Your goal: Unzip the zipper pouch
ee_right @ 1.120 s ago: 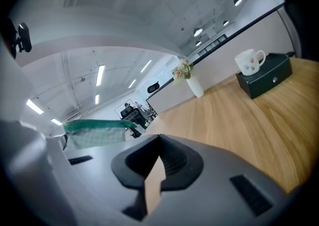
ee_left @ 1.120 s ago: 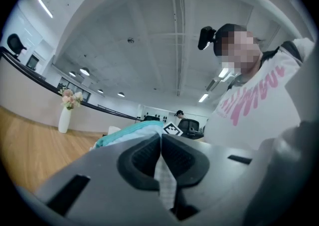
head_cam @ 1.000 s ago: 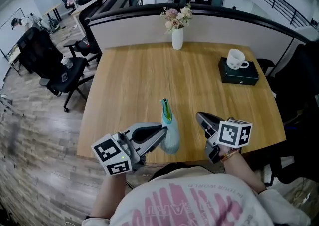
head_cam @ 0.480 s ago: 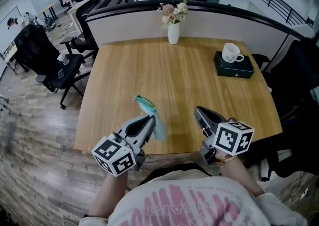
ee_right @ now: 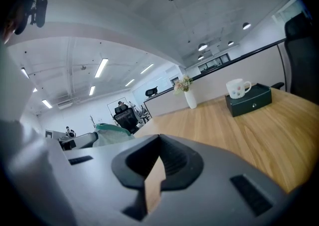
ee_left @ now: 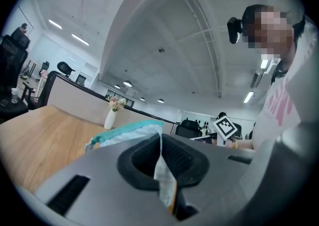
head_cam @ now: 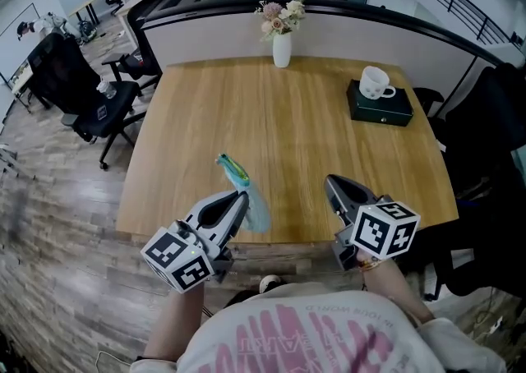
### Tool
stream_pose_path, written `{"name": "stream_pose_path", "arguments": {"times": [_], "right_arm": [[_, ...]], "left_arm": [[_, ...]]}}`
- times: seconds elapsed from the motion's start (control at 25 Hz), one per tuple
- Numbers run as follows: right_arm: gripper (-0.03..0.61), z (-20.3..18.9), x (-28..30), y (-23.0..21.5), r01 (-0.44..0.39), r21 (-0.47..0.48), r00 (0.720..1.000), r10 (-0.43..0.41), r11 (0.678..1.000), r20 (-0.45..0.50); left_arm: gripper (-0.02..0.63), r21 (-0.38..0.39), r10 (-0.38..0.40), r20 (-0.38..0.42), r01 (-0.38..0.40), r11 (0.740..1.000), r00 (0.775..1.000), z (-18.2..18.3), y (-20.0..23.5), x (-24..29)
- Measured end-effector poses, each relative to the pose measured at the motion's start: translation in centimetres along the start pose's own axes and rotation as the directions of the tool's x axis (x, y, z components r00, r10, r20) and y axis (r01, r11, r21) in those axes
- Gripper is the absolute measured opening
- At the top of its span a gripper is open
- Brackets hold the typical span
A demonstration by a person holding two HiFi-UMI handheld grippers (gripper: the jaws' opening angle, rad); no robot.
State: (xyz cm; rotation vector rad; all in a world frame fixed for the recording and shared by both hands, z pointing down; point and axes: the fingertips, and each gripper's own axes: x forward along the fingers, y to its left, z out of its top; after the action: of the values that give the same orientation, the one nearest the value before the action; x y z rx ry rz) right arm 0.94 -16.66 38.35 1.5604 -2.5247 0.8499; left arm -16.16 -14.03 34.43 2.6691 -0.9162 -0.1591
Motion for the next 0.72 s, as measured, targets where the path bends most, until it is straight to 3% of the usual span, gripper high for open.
{"name": "stream_pose_path", "arguments": {"times": [0.72], "right_arm": [[-0.001, -0.9, -4.8, -2.3, -0.024, 0.013, 1.000, 0.024, 1.000, -0.013]], "left_arm": [[0.012, -0.001, 0.074, 0.000, -0.074, 0.997, 0.997, -1.7, -4.8, -0.1]]}}
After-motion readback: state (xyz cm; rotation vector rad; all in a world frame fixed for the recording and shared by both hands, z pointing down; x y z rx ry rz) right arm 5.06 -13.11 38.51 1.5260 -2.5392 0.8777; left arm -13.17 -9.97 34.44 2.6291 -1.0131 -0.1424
